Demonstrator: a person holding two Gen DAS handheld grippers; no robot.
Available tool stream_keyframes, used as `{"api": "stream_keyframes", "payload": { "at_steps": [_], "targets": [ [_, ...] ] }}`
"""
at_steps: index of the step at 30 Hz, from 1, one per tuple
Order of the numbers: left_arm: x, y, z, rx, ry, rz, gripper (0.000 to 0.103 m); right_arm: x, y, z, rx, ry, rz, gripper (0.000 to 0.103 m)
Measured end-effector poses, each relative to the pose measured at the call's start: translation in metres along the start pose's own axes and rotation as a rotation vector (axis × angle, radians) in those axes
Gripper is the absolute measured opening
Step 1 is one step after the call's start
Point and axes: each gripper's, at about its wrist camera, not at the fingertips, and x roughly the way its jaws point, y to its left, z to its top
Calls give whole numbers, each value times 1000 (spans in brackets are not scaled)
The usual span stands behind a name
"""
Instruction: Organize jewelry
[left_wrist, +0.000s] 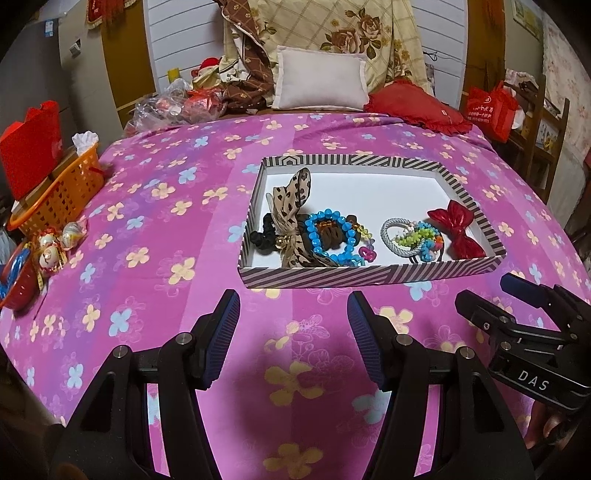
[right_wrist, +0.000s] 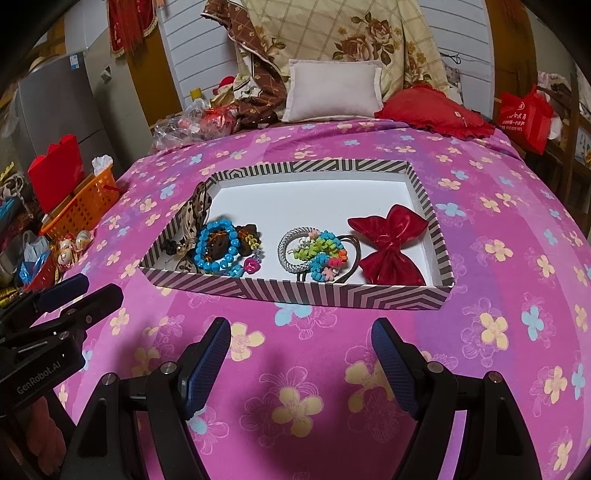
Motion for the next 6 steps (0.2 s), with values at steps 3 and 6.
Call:
{"api": "stream_keyframes", "payload": {
  "at_steps": [3,6],
  "targets": [
    [4,1,0,-8,8,-14,60,4,-1,-1,4,6,0,76],
    [8,4,1,-9,16,-5,62,6,-4,-1,3,9,-5,76]
  ]
}}
